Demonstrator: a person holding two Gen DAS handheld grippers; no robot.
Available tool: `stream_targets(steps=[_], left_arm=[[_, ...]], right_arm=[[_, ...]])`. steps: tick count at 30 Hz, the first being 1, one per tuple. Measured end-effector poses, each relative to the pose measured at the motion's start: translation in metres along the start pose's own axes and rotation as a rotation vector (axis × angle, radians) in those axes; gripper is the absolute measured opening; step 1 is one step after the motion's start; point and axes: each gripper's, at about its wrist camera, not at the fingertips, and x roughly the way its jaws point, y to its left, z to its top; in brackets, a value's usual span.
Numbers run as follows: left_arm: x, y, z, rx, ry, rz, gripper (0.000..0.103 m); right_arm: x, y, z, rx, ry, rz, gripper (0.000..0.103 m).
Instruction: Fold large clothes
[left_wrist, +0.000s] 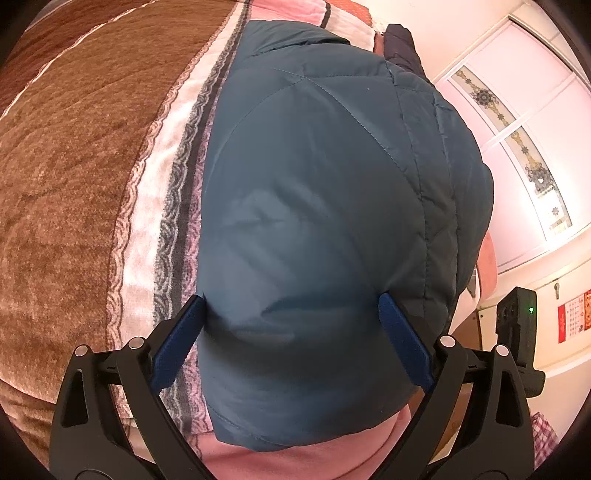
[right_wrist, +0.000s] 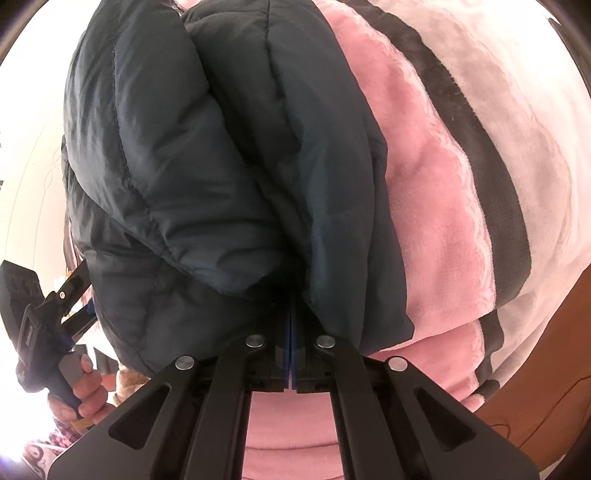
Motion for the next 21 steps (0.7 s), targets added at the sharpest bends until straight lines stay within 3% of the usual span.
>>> stream_targets(steps=[14,17,21], left_arm=[[-0.002,0.000,-0.002,-0.014,-0.001,0.013,0.093],[-0.003,0.000,-0.001,-0.015,-0.002,0.014,0.093],[-0.004,0.001,-0.001,-0.014,-0.002,0.018,0.093]], right_arm=[[-0.021,0.018,-0.010,-0.011,-0.024,-0.003,0.006],[-0.030,0.025,-0.015,-0.027,-0.043,-0.004,0.013],[-0.046,0.027,-0.014,-0.040,-0.083,0.006,0.036]])
